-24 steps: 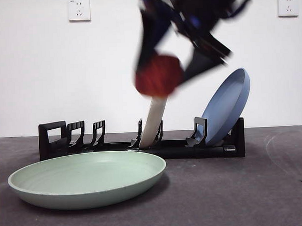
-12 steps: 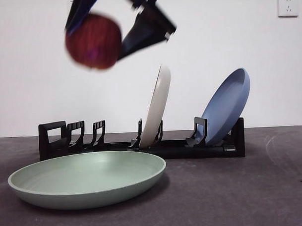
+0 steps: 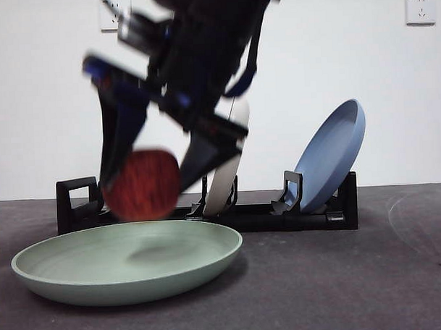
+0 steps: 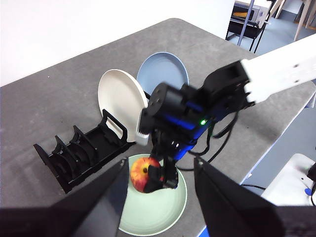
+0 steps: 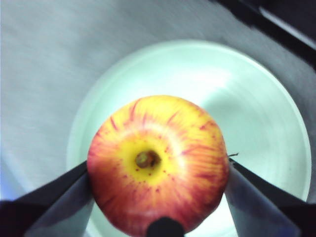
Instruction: Take the green plate from the plate rack,put the plate on the table,take the apple from the table,put the apple in the plate
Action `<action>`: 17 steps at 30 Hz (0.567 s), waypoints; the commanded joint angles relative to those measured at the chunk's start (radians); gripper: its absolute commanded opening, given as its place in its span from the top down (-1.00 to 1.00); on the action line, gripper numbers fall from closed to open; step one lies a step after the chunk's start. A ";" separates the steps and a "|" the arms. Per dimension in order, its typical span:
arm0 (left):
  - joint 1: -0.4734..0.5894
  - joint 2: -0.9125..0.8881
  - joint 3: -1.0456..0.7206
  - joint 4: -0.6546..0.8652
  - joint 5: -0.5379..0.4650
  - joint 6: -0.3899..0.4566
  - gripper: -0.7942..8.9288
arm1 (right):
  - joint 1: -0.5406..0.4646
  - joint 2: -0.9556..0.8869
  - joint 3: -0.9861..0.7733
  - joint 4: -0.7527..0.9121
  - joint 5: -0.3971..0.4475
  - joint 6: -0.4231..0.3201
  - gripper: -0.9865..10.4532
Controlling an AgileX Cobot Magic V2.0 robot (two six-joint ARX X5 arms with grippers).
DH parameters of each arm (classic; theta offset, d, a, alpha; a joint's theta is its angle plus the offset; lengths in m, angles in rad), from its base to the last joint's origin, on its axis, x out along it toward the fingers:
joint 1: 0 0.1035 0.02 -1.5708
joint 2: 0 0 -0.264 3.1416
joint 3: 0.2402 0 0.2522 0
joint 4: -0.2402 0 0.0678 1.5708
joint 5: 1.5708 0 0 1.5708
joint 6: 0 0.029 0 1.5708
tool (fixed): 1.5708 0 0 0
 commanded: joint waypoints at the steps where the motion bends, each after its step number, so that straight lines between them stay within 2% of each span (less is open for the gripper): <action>1: 0.002 0.000 0.000 -0.002 0.001 0.012 0.39 | 0.003 0.051 -0.005 0.000 0.000 -0.018 0.85; 13: 0.002 0.000 0.000 -0.002 0.001 0.013 0.39 | 0.005 0.137 -0.005 -0.024 -0.007 -0.022 0.80; 15: 0.002 0.000 0.000 -0.002 0.001 0.013 0.39 | 0.005 0.137 -0.005 -0.024 -0.007 -0.021 0.60; 17: 0.002 0.000 0.000 -0.002 0.000 0.013 0.39 | 0.004 0.137 -0.005 -0.024 -0.007 -0.018 0.21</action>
